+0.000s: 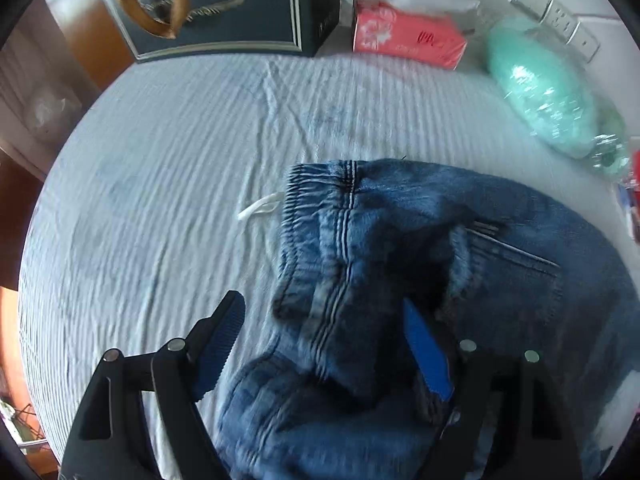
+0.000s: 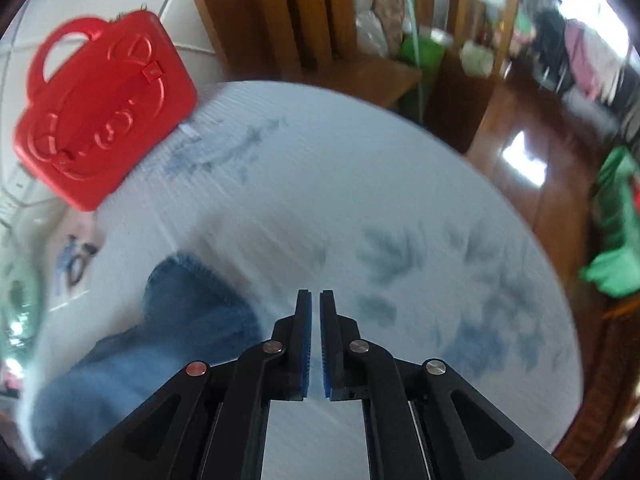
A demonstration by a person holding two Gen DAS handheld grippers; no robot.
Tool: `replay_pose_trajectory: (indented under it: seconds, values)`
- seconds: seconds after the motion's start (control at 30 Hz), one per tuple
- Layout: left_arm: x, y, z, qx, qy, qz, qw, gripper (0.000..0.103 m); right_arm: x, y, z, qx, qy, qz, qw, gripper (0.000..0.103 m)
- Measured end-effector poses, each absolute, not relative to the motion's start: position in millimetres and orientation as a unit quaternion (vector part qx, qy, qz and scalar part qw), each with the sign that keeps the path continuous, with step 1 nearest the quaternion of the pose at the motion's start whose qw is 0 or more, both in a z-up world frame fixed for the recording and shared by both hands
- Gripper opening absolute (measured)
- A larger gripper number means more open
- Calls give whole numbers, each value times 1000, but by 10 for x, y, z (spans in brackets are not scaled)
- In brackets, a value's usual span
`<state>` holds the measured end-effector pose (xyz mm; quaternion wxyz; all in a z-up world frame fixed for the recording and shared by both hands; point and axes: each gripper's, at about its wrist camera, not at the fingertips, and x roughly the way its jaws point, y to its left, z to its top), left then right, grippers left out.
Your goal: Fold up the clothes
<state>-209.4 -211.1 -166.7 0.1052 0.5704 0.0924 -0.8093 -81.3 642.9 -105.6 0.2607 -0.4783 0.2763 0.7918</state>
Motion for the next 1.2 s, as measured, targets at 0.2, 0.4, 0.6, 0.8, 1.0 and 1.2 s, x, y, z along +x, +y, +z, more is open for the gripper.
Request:
replay_pose_trajectory:
  seconds: [0.2,0.4,0.6,0.8,1.0,1.2]
  values:
    - [-1415,-2160,-1409,563,103,-815,87,80,-201,6076,-1261,-493,309,787,205,38]
    - [-662,-2062,-1554,582,87,-803,90,80,376,5678,-1412,-516,313,779,170,70]
    - [-115,-2061,-1718,584,101,-799,98,80,834,5588,-1449,-520,309,775,186,51]
    - [66,-1829,-1963,602,91,-791,58,80,1231,5601,-1525,-520,313,765,216,57]
    - [78,-1653,-2042,595,58,-800,55,103,1519,5577,-1498,-511,307,767,238,73]
    - [92,-1663,-2029,594,62,-800,59,103,1640,5491,-1611,-512,327,763,221,73]
